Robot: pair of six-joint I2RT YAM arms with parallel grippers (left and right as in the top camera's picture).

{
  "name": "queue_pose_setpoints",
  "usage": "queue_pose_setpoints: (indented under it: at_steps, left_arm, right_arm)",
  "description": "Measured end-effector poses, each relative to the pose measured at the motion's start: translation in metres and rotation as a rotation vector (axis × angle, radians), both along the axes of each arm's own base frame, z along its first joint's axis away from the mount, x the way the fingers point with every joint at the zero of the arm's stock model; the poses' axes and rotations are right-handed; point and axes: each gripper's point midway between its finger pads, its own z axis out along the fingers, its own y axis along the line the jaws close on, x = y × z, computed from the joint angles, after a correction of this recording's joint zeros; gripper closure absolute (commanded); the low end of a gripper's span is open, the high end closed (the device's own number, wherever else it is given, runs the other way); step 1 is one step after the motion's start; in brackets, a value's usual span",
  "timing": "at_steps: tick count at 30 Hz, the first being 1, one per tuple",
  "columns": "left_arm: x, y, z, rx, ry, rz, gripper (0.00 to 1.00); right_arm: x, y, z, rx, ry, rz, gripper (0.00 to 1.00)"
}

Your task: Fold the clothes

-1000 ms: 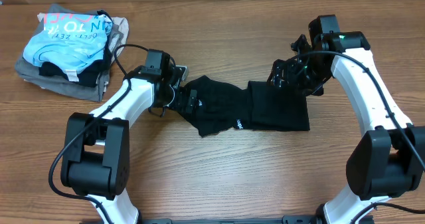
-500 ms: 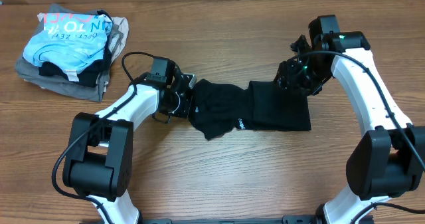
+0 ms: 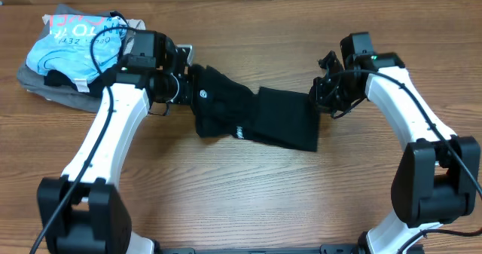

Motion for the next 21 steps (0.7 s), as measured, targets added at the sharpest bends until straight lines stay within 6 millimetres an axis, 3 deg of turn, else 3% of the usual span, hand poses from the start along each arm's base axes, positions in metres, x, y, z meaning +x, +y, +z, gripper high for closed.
queue_pose_setpoints:
  at_steps: [2,7,11,15,21]
  left_arm:
    - [-0.002,0.002,0.008,0.005,-0.014,0.004,0.96]
    - [-0.005,0.001,0.006,0.017,-0.003,0.001,0.96]
    - [-0.009,-0.013,0.007,0.023,-0.006,-0.036,0.96]
    - [-0.007,-0.049,0.025,0.014,-0.070,-0.121,0.96]
    - [-0.017,-0.130,0.049,-0.040,-0.193,-0.283,0.96]
  right_arm:
    - [-0.002,0.002,-0.010,0.014,0.003,-0.015,0.96]
    - [-0.006,0.004,-0.029,0.040,0.007,-0.043,0.96]
    - [-0.008,0.005,-0.044,0.051,0.025,-0.069,0.96]
    - [-0.013,0.005,-0.055,0.052,0.063,-0.087,0.96]
    - [-0.012,0.006,-0.055,0.058,0.065,-0.096,0.96]
